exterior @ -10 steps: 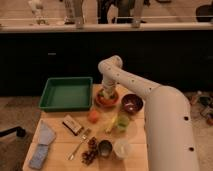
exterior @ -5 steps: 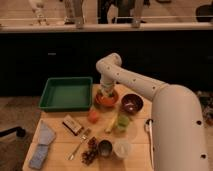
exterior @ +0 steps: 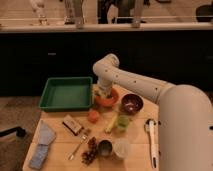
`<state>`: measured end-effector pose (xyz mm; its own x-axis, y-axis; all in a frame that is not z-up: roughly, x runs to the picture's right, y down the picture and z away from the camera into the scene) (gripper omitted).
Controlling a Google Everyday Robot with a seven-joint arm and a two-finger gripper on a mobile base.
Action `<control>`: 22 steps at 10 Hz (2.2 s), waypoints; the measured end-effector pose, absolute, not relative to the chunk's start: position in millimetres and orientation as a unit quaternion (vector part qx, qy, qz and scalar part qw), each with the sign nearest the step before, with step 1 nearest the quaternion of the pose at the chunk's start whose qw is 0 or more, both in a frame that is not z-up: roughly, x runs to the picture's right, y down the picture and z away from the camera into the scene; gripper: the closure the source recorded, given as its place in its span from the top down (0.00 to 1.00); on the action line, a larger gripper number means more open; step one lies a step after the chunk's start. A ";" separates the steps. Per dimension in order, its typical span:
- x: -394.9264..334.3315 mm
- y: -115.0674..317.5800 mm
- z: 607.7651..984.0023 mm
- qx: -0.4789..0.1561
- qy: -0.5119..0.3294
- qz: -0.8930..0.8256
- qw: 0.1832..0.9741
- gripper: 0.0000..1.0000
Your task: Place pepper in table surface
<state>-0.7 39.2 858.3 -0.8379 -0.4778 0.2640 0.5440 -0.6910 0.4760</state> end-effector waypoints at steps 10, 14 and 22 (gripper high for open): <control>-49.0 74.6 813.5 -0.028 -0.259 -0.940 0.221 0.00; -70.9 100.5 802.5 -0.016 -0.265 -0.944 0.198 0.00; -71.6 105.2 808.9 -0.010 -0.267 -0.938 0.219 0.00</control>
<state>-71.6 105.2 808.9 -0.9035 -0.4066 0.1357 0.4171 -0.7610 0.4969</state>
